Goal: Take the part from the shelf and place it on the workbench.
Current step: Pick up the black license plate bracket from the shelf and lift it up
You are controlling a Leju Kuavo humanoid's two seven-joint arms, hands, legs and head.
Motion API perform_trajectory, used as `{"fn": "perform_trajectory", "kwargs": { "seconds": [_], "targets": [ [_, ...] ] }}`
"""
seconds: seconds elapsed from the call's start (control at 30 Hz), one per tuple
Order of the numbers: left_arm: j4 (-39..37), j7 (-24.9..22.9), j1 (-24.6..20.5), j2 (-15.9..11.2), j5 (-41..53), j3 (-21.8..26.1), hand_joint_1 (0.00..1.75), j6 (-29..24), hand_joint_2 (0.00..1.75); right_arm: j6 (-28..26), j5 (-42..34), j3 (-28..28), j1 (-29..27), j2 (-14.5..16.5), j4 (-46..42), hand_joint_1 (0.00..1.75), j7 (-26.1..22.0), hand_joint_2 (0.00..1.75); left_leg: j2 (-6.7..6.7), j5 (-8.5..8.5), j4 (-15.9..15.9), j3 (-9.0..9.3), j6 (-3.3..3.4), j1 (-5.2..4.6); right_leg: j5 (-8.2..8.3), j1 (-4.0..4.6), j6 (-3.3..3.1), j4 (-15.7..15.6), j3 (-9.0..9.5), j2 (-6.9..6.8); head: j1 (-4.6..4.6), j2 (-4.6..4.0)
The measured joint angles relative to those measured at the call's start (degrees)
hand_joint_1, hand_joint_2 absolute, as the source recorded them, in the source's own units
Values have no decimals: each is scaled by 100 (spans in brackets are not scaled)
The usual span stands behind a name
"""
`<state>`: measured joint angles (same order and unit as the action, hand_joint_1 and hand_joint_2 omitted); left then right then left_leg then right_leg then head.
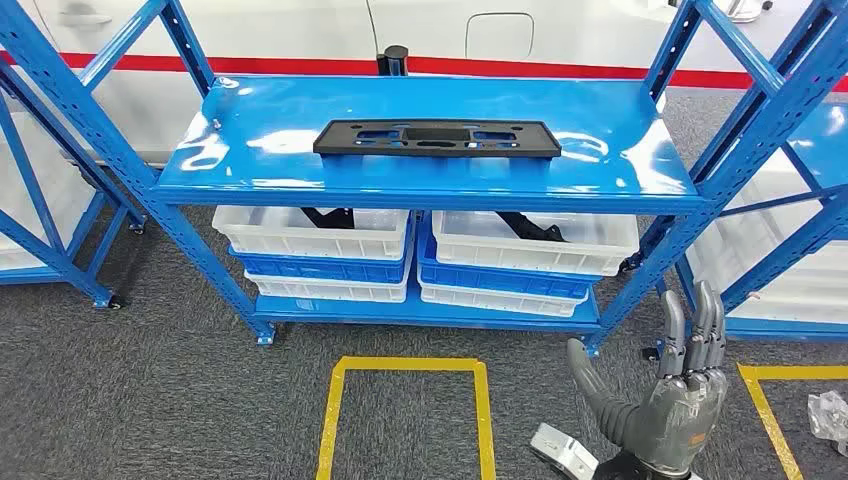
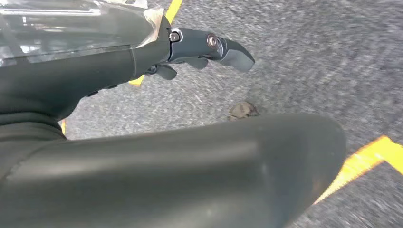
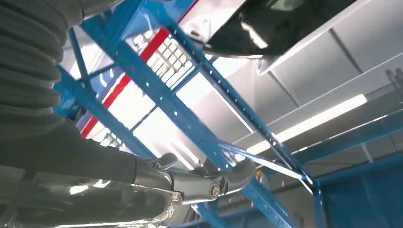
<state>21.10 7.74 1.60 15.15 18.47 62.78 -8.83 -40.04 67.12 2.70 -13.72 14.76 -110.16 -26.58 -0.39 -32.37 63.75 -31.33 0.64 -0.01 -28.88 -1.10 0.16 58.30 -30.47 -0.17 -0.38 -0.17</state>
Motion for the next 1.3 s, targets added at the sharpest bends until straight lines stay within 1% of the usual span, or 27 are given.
{"fn": "perform_trajectory", "kwargs": {
  "seconds": [0.07,0.13,0.17,0.2,0.27,0.3,0.37,0.47,0.53,0.6,0.63,0.67,0.7,0.73,0.77,0.8,0.83,0.9,1.0,1.03,1.1,1.13,1.17,1.2,1.23,1.27,1.3],
  "targets": [
    [1,-2,-11,4,34,45,0,-10,0,0,231,90,20,71,-17,0,59,175,5,-163,433,-290,-31,18,-37,1,-17,0,26,0,-8,1],
    [1,-12,-22,15,97,125,0,-39,0,0,674,250,50,172,-45,0,245,175,12,-325,1027,-754,-77,46,-110,2,-29,1,91,6,-19,1],
    [1,-18,-24,21,130,162,0,-55,0,0,904,319,63,197,-55,0,407,175,15,-254,1067,-872,-86,57,-154,-1,-21,1,142,11,-22,0],
    [1,-20,-27,25,161,197,0,-66,0,0,1121,371,76,208,-62,0,590,175,19,-69,896,-880,-90,67,-203,-6,-7,1,206,16,-22,1],
    [1,-20,-37,29,222,257,0,-66,0,0,1511,438,101,212,-79,0,990,175,31,425,234,-701,-80,76,-316,-21,39,-5,344,17,-18,1],
    [1,-18,-44,34,254,281,0,-51,0,0,1663,449,112,203,-88,0,1189,175,42,528,-47,-628,-67,61,-367,-19,75,-11,393,14,-19,1],
    [6,-13,-51,46,313,330,0,-3,0,0,1883,452,128,169,-116,0,1554,175,57,578,-287,-550,6,15,-438,-5,166,-31,459,4,-19,1],
    [20,-10,-45,59,397,389,0,85,0,-3,2012,413,124,58,-143,0,1910,175,44,589,-349,-437,149,5,-449,19,282,51,525,2,-12,2],
    [36,-6,-57,64,423,397,0,137,0,-7,2054,379,118,-22,-144,0,2015,175,27,558,-383,-329,217,15,-496,25,290,522,244,4,1,2],
    [48,-4,-68,66,436,406,0,161,0,-9,2131,335,94,-92,-133,0,2123,175,9,491,-391,-265,268,0,-698,33,235,1261,-278,7,15,2],
    [49,-4,-69,67,452,415,0,162,0,-9,2171,307,76,-128,-122,0,2188,175,-3,453,-391,-231,282,-11,-817,38,211,1518,-516,8,22,2],
    [49,-2,-67,69,471,431,0,159,0,-9,2205,273,60,-170,-108,0,2266,175,-17,411,-392,-185,292,-25,-872,43,201,1599,-676,8,23,1],
    [49,3,-66,71,493,449,0,155,0,-9,2225,231,51,-216,-89,0,2350,175,-32,368,-392,-128,296,-40,-817,48,217,1488,-738,8,23,1],
    [49,8,-67,73,514,468,0,151,0,-9,2230,182,46,-267,-66,0,2430,175,-42,324,-394,-65,296,-53,-648,56,252,1214,-711,8,23,1],
    [49,14,-68,76,530,491,0,150,0,-9,2220,124,47,-325,-34,0,2512,175,-51,278,-397,-12,292,-63,-388,73,280,843,-631,10,23,0],
    [50,19,-72,80,547,514,0,151,0,-9,2196,69,50,-383,10,0,2579,175,-57,228,-397,53,280,-74,-181,91,271,533,-550,9,13,0],
    [50,25,-78,85,566,535,0,154,0,-9,2174,19,58,-439,62,0,2628,175,-61,184,-405,100,260,-79,-64,114,231,326,-483,5,11,1],
    [51,37,-90,94,599,561,0,167,0,-9,2158,-73,71,-533,163,0,2704,175,-66,138,-400,199,195,-88,-12,143,104,182,-400,2,7,2],
    [53,51,-109,102,672,596,0,218,0,-9,2208,-169,102,-614,269,0,2804,175,-37,57,-202,230,101,-83,79,68,-21,88,-190,9,6,1],
    [54,56,-125,102,699,614,0,233,0,-9,2234,-194,115,-635,301,0,2834,175,-25,-63,-18,142,73,-71,75,46,-51,78,-131,6,-4,0],
    [54,63,-148,100,742,648,0,248,0,-9,2278,-230,133,-671,363,0,2873,175,-9,-370,565,-213,17,-38,46,42,-85,73,-86,1,-18,0],
    [54,65,-150,99,758,663,0,253,0,-9,2287,-240,136,-687,397,0,2878,175,-7,-472,845,-423,-12,-17,30,39,-86,74,-76,5,-20,0],
    [54,67,-147,99,773,676,0,258,0,-9,2291,-244,135,-700,429,0,2879,175,-5,-488,1010,-584,-38,4,11,36,-82,74,-64,10,-19,0],
    [54,68,-145,98,788,688,0,264,0,-9,2291,-246,136,-712,460,0,2879,175,-2,-381,980,-657,-58,26,-14,30,-68,74,-42,16,-21,1],
    [54,70,-144,96,802,697,0,268,0,-9,2291,-247,137,-722,490,0,2879,175,6,-160,738,-623,-73,49,-43,20,-49,74,-10,21,-21,1],
    [54,74,-145,94,815,703,0,270,0,-9,2291,-249,142,-731,514,0,2880,175,16,105,369,-511,-76,66,-74,11,-25,73,14,22,-21,1],
    [53,79,-147,93,830,709,0,271,0,-8,2292,-250,152,-738,538,0,2880,175,26,279,41,-403,-75,67,-103,7,5,72,60,23,-20,1]
  ]
}}
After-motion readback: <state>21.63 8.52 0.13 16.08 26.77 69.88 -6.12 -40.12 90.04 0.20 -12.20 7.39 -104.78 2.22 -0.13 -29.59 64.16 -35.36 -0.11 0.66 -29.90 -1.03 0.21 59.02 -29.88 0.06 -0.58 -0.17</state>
